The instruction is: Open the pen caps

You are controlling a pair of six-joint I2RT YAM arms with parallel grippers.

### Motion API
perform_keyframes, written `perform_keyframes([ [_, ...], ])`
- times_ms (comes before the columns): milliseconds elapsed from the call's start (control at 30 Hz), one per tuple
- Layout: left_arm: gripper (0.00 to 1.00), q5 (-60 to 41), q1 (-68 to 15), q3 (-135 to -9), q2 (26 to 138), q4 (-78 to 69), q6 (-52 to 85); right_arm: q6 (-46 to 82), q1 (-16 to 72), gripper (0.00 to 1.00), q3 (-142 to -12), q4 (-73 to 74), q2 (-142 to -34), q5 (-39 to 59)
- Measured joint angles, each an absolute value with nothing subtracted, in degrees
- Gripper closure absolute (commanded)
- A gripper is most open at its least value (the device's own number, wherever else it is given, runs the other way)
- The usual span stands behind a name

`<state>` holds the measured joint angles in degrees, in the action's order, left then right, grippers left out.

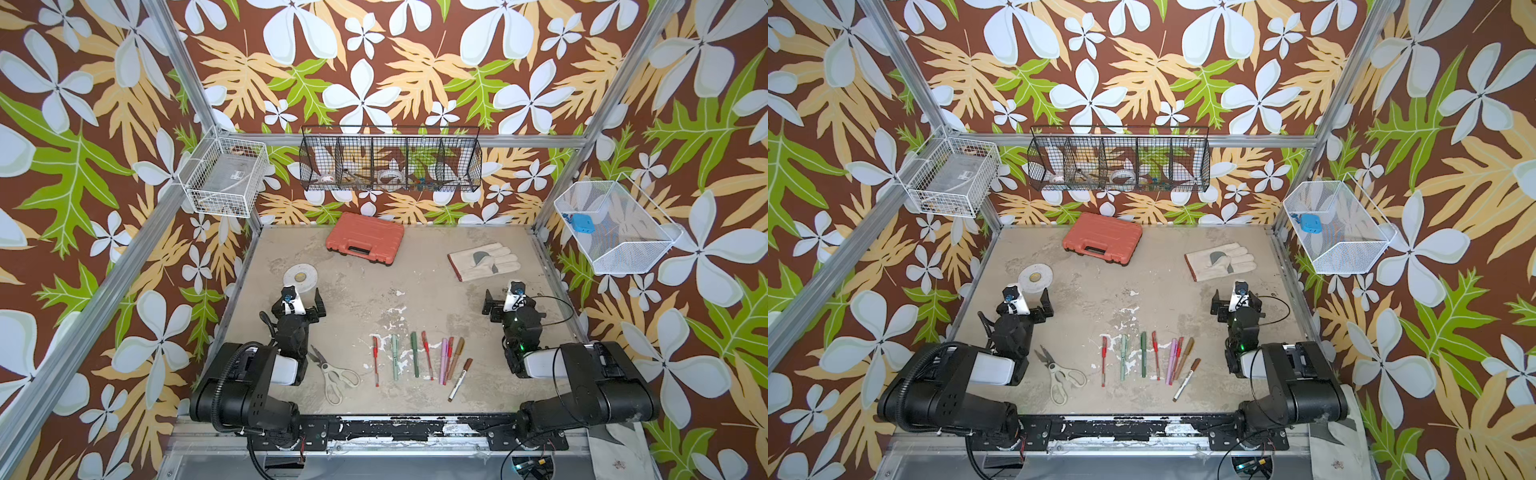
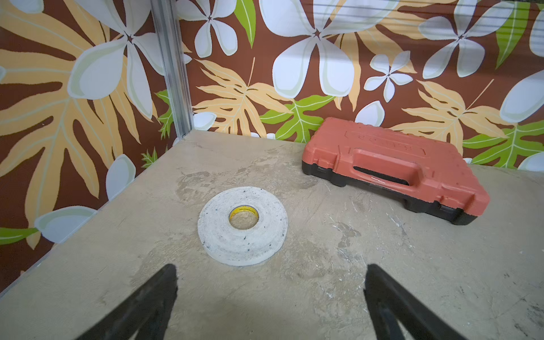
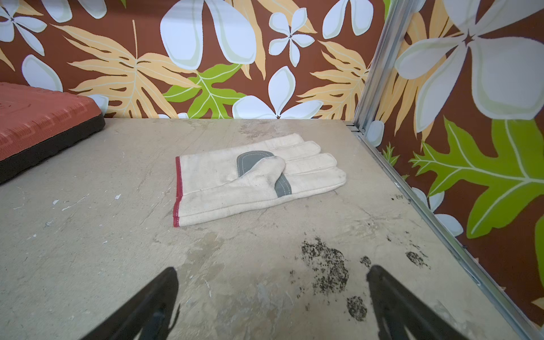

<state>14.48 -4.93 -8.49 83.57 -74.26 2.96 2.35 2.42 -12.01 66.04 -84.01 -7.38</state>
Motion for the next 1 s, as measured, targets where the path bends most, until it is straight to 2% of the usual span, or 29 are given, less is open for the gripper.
perform_keyframes([
  [900,0.0,14.09,-4.91,-8.6,83.57,-74.26,2.98,2.35,2.42,0.0,-12.01,66.04,-84.01,-7.38],
  [1000,0.0,14.52,-5.72,-9.21,80.84,-71.0,2.9,2.31,2.94,0.0,-11.99,65.73,-83.31,-7.94],
])
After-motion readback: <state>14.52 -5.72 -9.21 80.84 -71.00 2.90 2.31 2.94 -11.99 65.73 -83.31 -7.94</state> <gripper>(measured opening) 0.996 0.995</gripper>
